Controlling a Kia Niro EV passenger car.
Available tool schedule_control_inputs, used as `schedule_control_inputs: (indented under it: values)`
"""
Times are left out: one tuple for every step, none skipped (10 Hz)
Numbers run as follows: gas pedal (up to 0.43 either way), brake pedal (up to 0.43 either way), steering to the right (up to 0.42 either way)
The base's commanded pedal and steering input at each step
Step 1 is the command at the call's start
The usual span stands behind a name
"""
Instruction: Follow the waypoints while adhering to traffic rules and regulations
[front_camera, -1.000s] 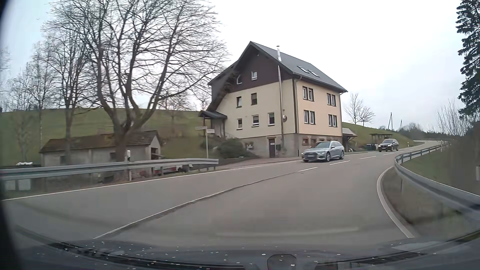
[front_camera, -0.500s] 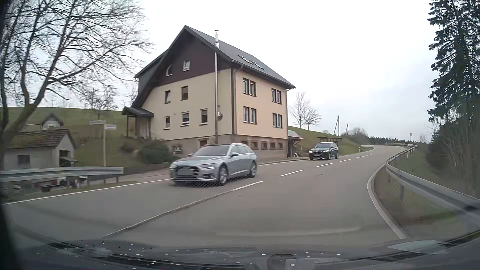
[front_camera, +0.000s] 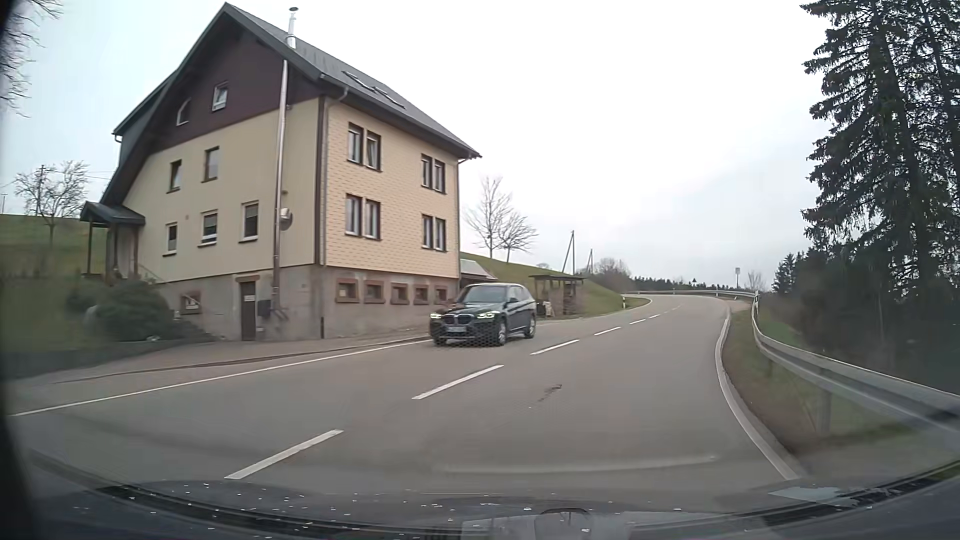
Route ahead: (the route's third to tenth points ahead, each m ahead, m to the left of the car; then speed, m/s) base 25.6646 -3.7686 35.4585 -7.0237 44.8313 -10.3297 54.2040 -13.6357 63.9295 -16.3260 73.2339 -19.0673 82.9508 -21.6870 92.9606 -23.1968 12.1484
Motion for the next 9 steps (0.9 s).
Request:
schedule_control_inputs:
  values:
    - [0.319, 0.0, 0.12]
    - [0.339, 0.0, 0.107]
    - [0.358, 0.0, 0.102]
    - [0.358, 0.0, 0.103]
    - [0.358, 0.0, 0.102]
    - [0.37, 0.0, 0.102]
    - [0.37, 0.0, 0.102]
    - [0.378, 0.0, 0.095]
    - [0.39, 0.0, 0.083]
